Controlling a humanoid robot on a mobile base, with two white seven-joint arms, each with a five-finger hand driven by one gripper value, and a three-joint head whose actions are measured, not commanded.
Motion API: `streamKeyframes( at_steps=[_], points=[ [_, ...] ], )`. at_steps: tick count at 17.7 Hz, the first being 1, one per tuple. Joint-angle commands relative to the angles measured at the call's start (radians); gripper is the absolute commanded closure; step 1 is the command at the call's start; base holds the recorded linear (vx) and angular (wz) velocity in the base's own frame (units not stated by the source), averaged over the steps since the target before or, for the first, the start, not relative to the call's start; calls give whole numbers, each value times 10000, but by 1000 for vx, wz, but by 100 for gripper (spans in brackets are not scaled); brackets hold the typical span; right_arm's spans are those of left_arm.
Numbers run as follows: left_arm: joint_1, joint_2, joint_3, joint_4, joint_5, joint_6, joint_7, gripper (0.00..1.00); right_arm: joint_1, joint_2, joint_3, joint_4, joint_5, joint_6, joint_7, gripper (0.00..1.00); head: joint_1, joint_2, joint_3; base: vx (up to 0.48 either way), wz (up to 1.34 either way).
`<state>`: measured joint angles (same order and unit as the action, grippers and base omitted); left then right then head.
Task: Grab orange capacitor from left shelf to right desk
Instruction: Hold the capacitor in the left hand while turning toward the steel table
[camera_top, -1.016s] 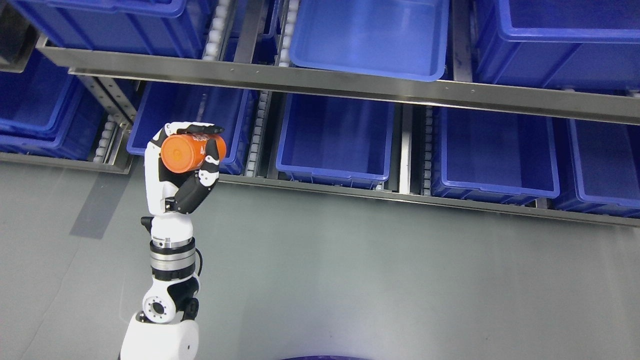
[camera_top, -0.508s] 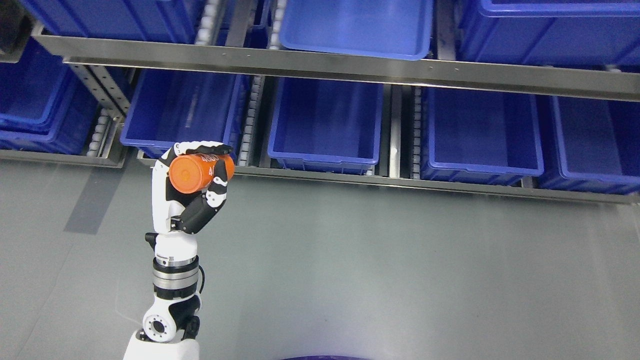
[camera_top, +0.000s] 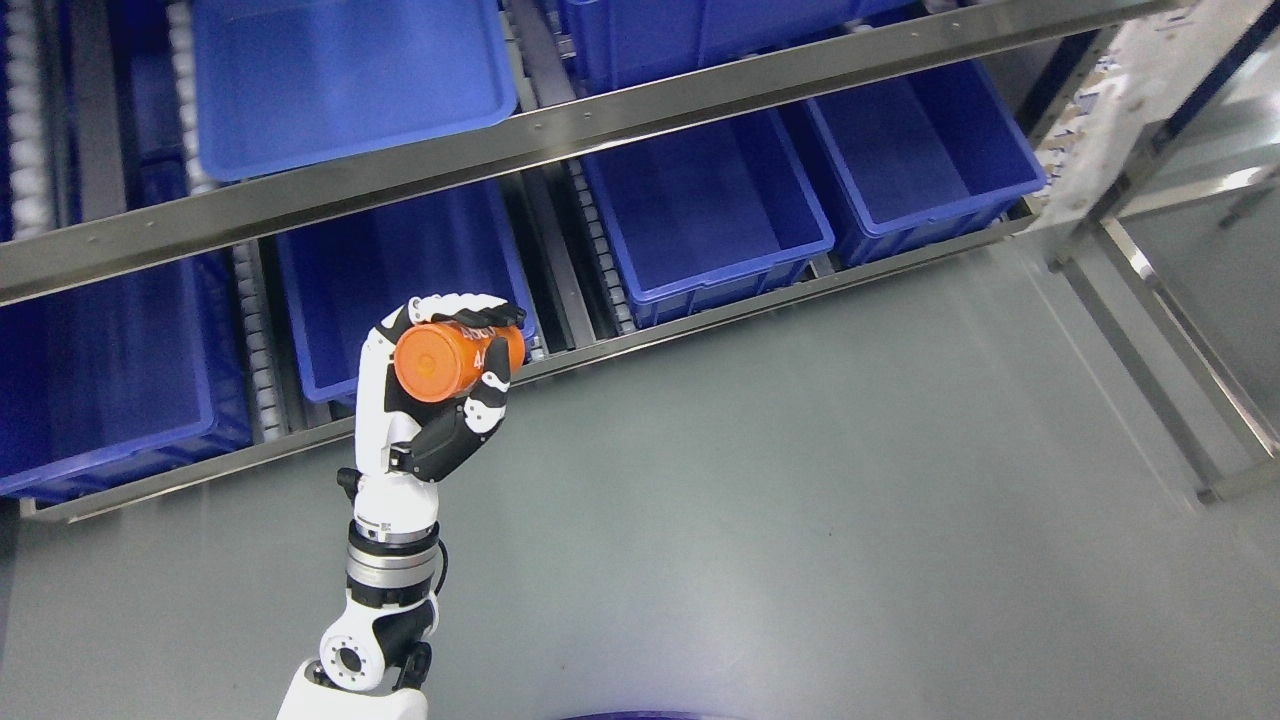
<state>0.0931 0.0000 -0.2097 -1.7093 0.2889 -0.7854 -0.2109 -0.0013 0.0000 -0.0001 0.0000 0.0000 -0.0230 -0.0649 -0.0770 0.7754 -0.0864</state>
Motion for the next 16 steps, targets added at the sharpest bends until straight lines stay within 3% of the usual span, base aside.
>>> streamKeyframes(
  at_steps=[1, 11, 16],
  points=[
    [-117, 174, -1109, -88, -5, 0, 8, 98, 228, -175, -122, -175, 61, 0, 5, 0, 0, 0, 0, 99, -499],
    [-348, 174, -1231, -57, -5, 0, 8, 98, 228, -175, -122, -175, 61, -15, 5, 0, 0, 0, 0, 140, -400],
    [-317, 174, -1905, -57, -5, 0, 8, 98, 228, -175, -122, -175, 61, 0, 5, 0, 0, 0, 0, 239, -205]
  ],
)
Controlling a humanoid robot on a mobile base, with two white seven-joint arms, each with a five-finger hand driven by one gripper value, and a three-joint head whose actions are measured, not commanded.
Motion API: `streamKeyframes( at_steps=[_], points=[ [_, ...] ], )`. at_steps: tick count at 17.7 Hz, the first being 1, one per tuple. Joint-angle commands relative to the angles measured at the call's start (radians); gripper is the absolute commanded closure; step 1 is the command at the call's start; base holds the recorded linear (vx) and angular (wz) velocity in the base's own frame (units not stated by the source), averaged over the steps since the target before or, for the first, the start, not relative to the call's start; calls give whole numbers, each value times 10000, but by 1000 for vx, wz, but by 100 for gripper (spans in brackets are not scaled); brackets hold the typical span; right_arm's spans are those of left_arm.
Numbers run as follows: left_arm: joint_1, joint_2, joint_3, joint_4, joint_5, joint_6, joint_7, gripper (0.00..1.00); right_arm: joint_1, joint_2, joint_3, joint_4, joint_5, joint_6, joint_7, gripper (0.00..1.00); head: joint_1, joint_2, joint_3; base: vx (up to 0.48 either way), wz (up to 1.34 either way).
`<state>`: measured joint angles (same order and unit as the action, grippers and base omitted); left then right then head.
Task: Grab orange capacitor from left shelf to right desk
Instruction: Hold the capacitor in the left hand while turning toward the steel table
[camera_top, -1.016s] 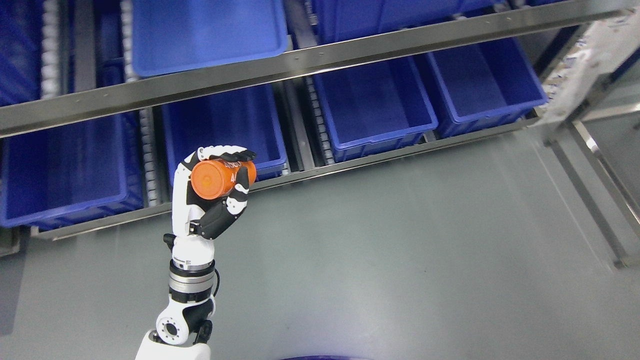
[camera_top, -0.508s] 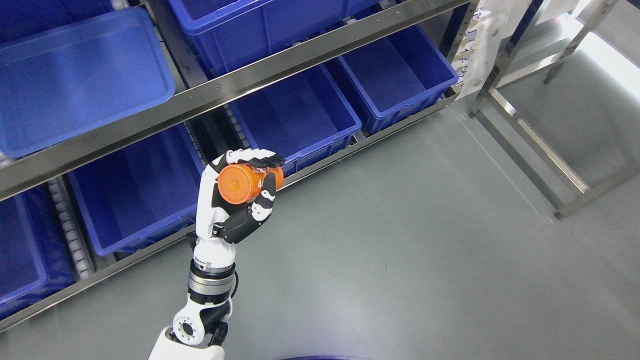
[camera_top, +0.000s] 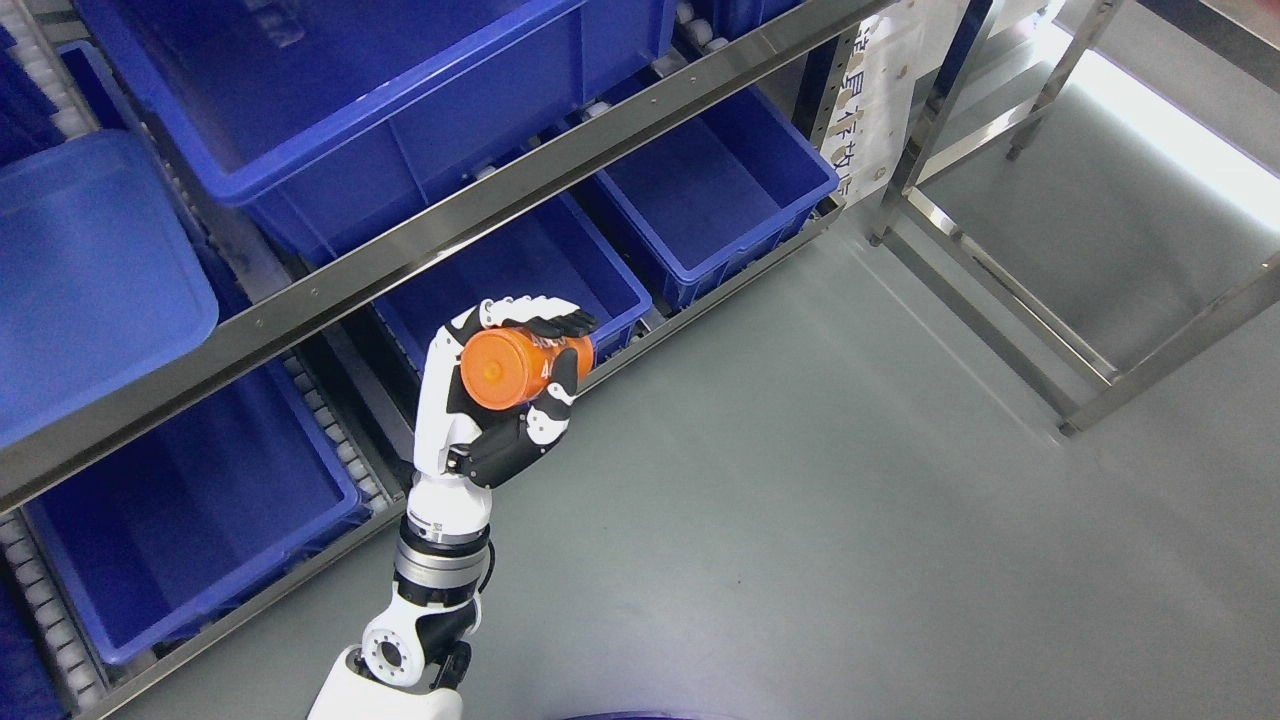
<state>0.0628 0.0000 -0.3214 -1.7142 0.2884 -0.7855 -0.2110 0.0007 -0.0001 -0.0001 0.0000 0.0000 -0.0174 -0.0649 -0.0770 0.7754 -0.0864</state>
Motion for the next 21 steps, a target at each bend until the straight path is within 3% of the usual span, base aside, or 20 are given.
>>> streamKeyframes(
  at_steps=[1, 5, 21],
  points=[
    [31, 174, -1093, -23, 0, 1, 8, 98, 208, -173, -122, -174, 61, -71, 5, 0, 0, 0, 0, 294, -150],
    [93, 174, -1862, -23, -62, 1, -206, 98, 208, -173, -122, -174, 61, -56, 5, 0, 0, 0, 0, 293, -274],
    [155, 174, -2522, -8, -367, 1, -253, 98, 208, -173, -122, -174, 61, -56, 5, 0, 0, 0, 0, 359, -522]
  ],
)
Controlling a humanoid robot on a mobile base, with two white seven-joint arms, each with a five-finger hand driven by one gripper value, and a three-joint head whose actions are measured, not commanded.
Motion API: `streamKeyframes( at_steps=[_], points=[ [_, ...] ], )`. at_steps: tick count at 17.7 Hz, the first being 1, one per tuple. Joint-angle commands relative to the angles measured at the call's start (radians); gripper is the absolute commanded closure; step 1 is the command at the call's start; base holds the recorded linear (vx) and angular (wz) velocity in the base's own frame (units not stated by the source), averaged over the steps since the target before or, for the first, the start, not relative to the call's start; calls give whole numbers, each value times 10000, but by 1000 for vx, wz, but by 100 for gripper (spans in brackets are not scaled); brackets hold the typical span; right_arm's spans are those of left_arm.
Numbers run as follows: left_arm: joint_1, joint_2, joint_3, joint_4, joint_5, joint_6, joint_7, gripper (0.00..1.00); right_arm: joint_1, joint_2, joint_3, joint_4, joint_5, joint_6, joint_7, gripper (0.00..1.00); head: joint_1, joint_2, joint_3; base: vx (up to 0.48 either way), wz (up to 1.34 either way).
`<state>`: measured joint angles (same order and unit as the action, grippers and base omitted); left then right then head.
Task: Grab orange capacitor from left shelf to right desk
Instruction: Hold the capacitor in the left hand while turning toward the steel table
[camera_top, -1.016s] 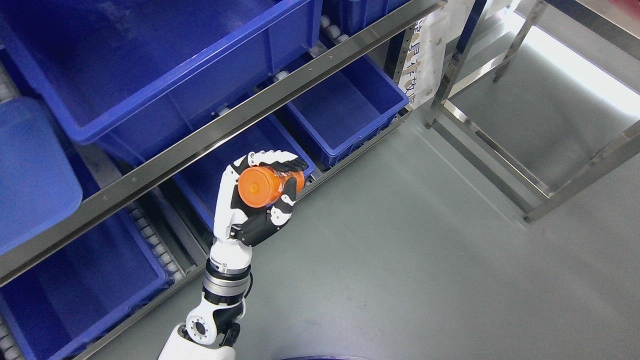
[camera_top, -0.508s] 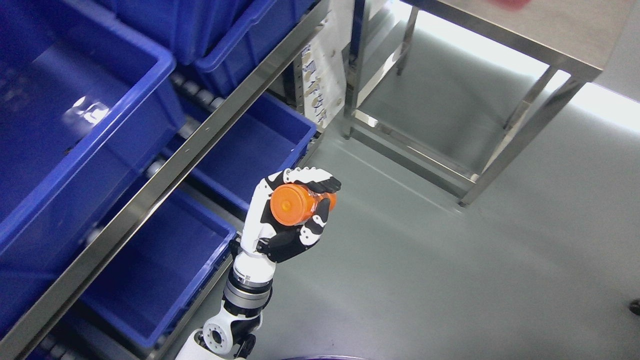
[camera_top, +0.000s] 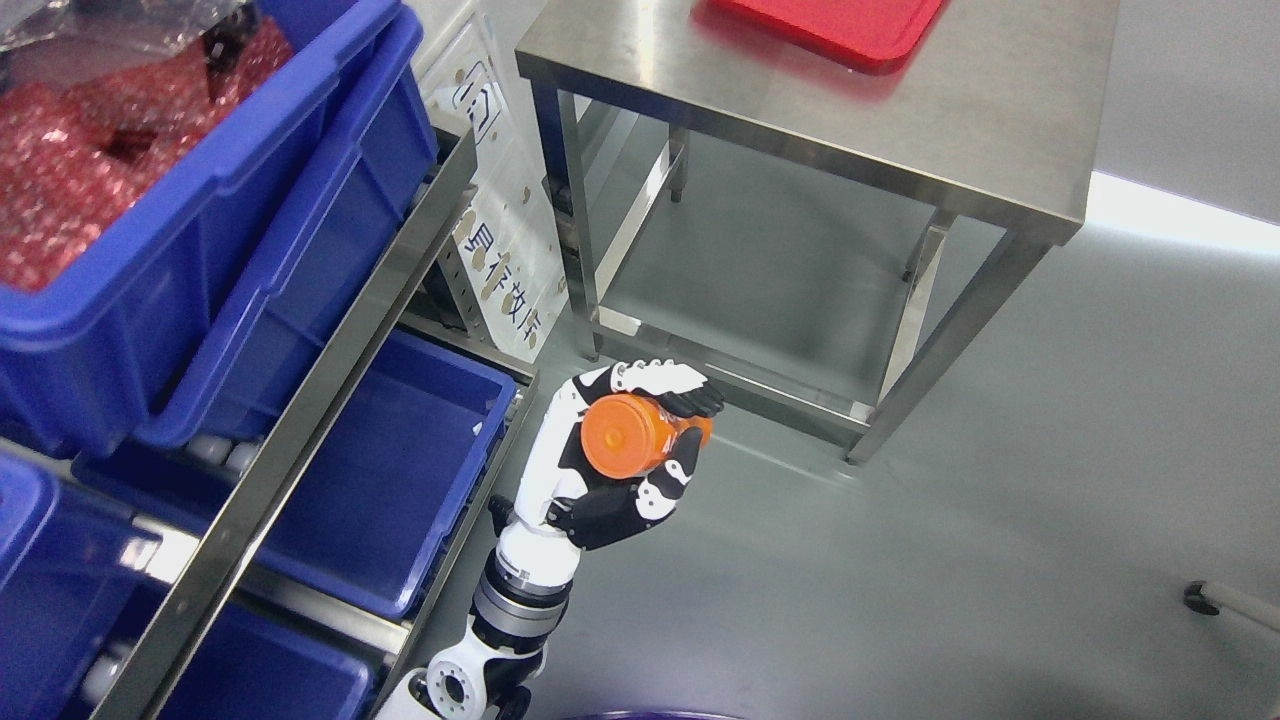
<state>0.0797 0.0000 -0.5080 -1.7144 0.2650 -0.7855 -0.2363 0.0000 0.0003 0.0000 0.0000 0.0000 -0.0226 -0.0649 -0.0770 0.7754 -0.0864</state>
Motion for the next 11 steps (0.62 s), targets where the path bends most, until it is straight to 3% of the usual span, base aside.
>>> streamKeyframes(
  at_steps=[1, 5, 11],
  points=[
    [-45, 174, -870, 9, -302, 1, -14, 98, 215, -178, -123, -175, 61, -5, 5, 0, 0, 0, 0, 398, -202],
    [-548, 174, -1500, 9, -457, 16, 1, 98, 215, -178, -123, -175, 61, -5, 5, 0, 0, 0, 0, 409, -197],
    [-1946, 174, -1593, 85, -472, 1364, 123, 97, 215, -178, -123, -175, 61, -20, 5, 0, 0, 0, 0, 352, -219]
  ],
)
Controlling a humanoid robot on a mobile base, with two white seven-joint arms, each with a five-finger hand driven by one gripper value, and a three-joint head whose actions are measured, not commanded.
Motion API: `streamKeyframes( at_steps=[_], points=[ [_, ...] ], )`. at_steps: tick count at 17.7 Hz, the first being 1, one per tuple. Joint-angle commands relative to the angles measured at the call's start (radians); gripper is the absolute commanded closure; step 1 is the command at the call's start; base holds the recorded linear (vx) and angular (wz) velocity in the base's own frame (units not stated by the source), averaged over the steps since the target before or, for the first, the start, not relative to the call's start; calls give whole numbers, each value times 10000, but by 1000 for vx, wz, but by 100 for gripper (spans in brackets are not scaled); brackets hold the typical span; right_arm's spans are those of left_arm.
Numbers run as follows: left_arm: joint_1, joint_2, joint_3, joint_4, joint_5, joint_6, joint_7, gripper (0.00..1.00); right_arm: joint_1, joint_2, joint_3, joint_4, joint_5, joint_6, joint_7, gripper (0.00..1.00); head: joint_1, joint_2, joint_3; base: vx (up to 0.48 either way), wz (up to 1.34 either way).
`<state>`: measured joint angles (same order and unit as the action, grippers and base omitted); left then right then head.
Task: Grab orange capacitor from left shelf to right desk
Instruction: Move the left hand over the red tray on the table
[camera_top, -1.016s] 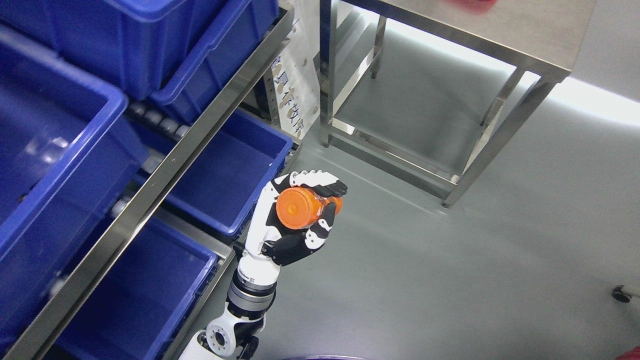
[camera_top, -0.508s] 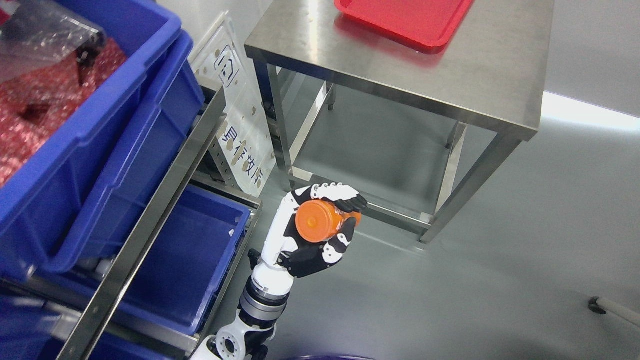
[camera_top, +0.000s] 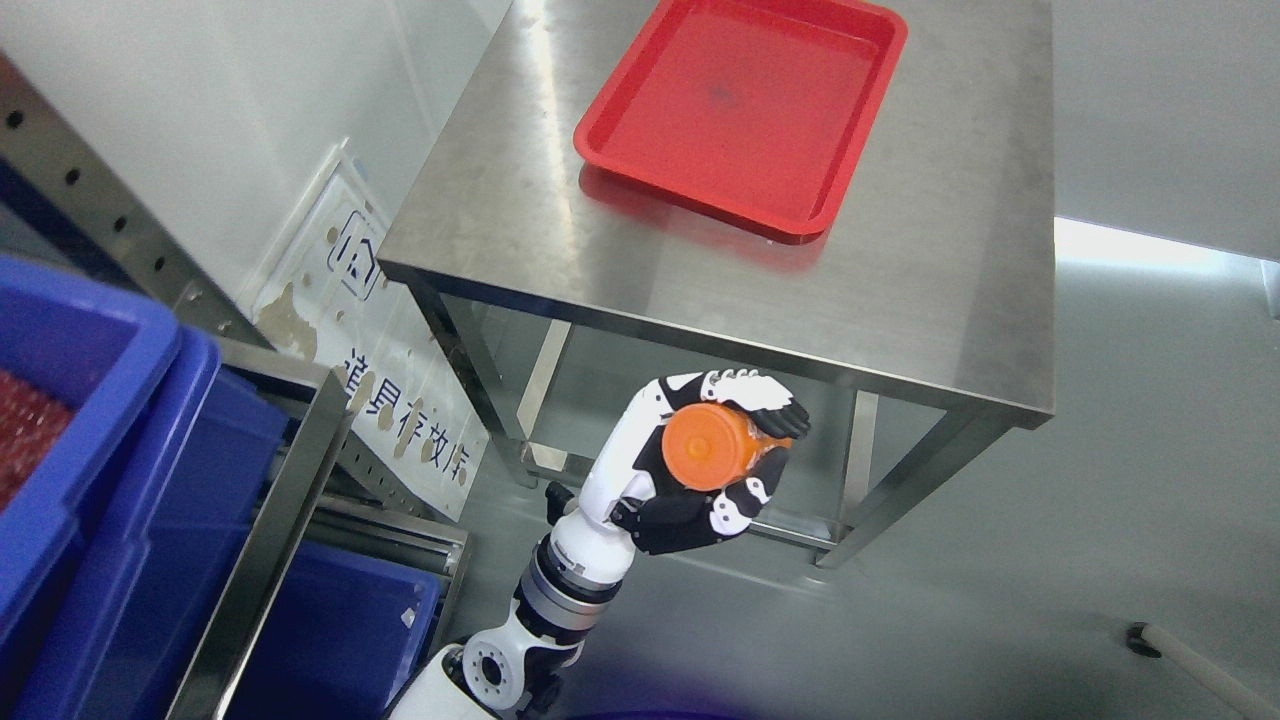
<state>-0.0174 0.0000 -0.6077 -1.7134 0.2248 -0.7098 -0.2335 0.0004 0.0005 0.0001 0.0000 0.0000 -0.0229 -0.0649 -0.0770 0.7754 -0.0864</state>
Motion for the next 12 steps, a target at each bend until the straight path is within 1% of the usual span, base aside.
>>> streamKeyframes(
  at_steps=[1, 3, 4, 8, 12],
  points=[
    [-1083, 174, -596, 106, -70, 852, 95, 97, 211, -180, -124, -175, 61, -1, 4, 0, 0, 0, 0, 317, -201],
    [-1358, 174, -596, 152, -70, 1450, 111, 97, 211, -180, -124, -175, 61, -1, 4, 0, 0, 0, 0, 305, -188],
    [-1603, 174, -551, 198, -70, 1909, 126, 97, 211, -180, -124, -175, 61, -1, 4, 0, 0, 0, 0, 293, -174],
    [-3411, 174, -535, 504, -70, 3505, 508, 96, 211, -180, -124, -175, 61, -1, 4, 0, 0, 0, 0, 239, -134],
    [-4610, 174, -259, 1179, -70, 5560, 1138, 96, 211, -180, -124, -175, 61, -1, 4, 0, 0, 1, 0, 176, -13]
  ],
)
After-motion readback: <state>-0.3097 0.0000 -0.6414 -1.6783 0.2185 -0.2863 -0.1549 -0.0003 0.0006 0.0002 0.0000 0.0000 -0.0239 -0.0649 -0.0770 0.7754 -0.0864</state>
